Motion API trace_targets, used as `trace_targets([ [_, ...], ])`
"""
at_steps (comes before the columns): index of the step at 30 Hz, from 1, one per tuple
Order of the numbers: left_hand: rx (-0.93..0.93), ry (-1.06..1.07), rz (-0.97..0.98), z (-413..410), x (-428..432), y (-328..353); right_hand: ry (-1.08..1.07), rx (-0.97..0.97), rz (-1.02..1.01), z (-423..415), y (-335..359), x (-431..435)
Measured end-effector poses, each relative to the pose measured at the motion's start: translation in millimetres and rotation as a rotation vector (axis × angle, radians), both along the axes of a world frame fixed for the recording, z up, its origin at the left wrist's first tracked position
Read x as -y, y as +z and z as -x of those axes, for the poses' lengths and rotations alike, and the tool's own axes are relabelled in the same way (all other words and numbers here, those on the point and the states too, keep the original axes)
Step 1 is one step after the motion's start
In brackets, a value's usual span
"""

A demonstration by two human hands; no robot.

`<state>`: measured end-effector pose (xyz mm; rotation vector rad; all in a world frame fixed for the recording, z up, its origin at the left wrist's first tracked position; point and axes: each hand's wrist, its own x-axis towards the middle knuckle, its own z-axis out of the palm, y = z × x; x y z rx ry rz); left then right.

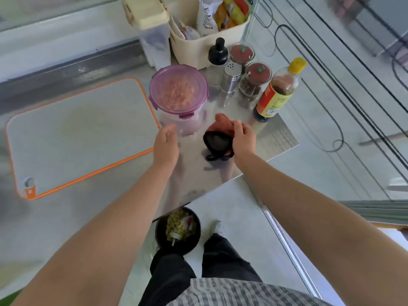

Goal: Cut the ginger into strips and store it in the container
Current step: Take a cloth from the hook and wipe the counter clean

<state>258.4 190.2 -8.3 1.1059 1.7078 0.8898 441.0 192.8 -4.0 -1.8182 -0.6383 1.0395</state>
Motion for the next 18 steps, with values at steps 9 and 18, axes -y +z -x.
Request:
trace_targets([
  [9,-0.844,-0.507,0.239,-31.8,36.9,-40.7,0.509,1.001,0.328,-55.8,-42.0,43.2],
  [18,-0.956,-0.429,0.063,-19.7,32.3,-42.3,0.376,0.747,-0.015,-68.0,-31.4,-13.6],
])
